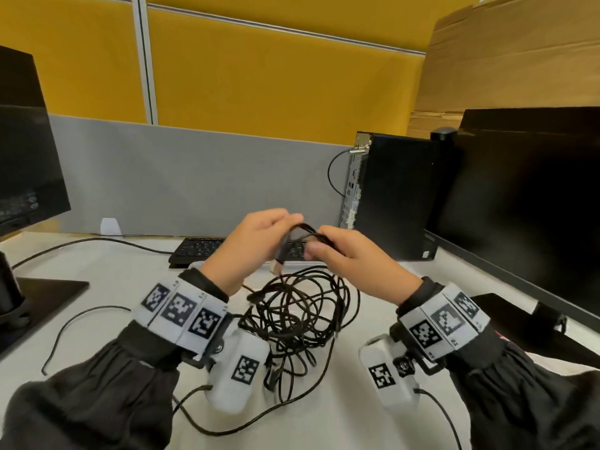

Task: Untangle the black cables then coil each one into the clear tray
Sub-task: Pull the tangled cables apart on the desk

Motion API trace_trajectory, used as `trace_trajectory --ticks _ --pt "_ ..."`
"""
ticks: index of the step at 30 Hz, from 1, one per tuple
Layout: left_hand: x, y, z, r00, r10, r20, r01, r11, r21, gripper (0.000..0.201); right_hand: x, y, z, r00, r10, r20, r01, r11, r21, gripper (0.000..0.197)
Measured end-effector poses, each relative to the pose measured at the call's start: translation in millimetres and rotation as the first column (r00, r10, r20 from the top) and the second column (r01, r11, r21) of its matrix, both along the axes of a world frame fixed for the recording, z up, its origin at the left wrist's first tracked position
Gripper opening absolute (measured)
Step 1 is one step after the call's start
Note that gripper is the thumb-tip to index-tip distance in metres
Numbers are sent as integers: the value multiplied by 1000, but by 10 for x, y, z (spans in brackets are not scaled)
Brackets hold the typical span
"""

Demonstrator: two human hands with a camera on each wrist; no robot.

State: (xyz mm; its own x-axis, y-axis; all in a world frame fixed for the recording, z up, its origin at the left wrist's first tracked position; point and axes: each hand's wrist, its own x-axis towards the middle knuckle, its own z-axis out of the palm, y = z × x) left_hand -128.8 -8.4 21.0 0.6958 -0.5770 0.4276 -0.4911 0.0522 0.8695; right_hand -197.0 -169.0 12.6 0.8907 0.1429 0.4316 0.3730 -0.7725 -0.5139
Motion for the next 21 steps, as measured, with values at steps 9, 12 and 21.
trace_trajectory --ticks 9,12,21 --pt "394 642 342 848 -202 -490 -200 733 -650 36 -145 -420 -213 964 2 -265 -2 1000 3 32" --pt "612 834 237 825 -130 -550 -306 715 -628 38 -212 -505 -270 959 -43 -279 53 998 27 32" --pt "596 424 -6 641 462 613 -688 700 192 26 -119 -191 -181 980 -191 52 195 977 -84 29"
